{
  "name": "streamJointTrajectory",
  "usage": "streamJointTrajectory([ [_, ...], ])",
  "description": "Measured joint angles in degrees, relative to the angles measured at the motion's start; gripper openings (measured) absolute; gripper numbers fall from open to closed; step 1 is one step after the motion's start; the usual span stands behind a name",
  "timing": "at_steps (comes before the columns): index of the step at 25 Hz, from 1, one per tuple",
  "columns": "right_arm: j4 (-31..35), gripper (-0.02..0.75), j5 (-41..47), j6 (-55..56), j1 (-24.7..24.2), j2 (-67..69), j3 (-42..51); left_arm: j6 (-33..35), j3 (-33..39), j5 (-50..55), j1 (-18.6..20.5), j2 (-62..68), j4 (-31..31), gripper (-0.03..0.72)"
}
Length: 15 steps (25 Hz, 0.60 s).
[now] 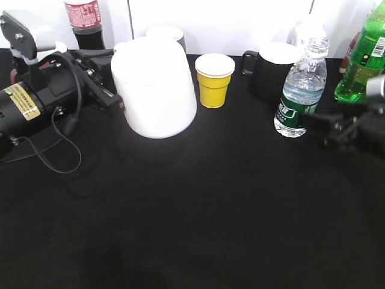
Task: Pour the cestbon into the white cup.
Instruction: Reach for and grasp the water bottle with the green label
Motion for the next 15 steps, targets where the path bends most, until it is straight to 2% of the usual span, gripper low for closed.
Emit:
streamJointTrajectory([
  [6, -3.69, 0.672, -1.0, 2.36, 0.54, 3.58, -6.57, 0.0, 0.0, 0.0, 0.0, 0.0, -0.05, 0.037],
  [11, -2.66, 0.668, -1.58, 2.76, 4.63, 10.47, -13.67, 0.0, 0.0, 0.0, 0.0, 0.0, -0.05, 0.037],
  [13, -1.84, 0.626, -1.58, 2.76, 4.82, 10.97, -15.2, 0.0, 0.0, 0.0, 0.0, 0.0, -0.05, 0.037],
  [15, -1.89, 0.508, -1.68, 3.27, 4.86, 10.97, -15.3, 0.0, 0.0, 0.0, 0.0, 0.0, -0.05, 0.037],
])
